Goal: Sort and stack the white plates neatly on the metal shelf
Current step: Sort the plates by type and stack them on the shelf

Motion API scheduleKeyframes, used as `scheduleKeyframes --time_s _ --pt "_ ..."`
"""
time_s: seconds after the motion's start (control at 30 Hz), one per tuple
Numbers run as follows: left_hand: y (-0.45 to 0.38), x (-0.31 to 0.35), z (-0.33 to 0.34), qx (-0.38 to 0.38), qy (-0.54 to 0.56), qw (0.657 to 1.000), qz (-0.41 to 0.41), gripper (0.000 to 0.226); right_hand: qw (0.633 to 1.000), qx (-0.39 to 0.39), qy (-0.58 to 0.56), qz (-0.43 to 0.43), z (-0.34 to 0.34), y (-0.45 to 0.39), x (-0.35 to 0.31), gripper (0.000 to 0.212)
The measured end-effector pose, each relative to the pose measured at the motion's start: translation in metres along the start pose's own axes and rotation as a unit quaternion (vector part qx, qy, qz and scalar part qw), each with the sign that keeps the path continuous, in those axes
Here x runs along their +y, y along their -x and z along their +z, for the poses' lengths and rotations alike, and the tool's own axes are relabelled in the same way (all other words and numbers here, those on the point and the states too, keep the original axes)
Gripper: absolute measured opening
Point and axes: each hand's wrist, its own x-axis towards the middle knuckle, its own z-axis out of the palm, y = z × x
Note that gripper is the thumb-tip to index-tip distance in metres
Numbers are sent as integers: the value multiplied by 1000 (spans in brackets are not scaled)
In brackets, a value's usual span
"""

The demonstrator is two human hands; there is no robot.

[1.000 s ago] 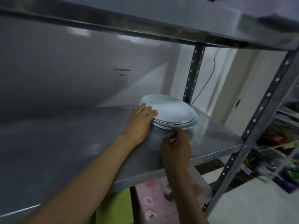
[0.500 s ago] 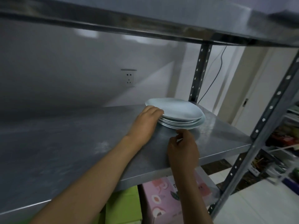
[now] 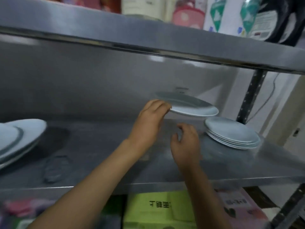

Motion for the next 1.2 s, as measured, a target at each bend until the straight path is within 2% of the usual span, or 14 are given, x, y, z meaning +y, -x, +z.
scheduleKeyframes --time_s 0.27,0.4,0.67,0.77,0.97,1.2 --pt "50 -75 -189 2 -142 990 -17 18 990 -93 -99 -46 82 45 -162 29" --pt "85 -111 -275 3 -209 976 -60 17 972 -137 -144 -128 113 77 -251 26" --pt "141 -169 -411 48 -282 949 -132 17 950 -205 -103 -209 175 90 -353 25" --pt "153 -191 -441 44 -303 936 -173 17 942 -220 -117 -224 191 88 -372 22" --pt "191 -241 -467 66 -302 913 -267 16 937 -271 -100 -197 220 80 -392 20" --pt "217 -258 -472 21 -290 907 -303 23 935 -288 -121 -166 234 83 -399 19"
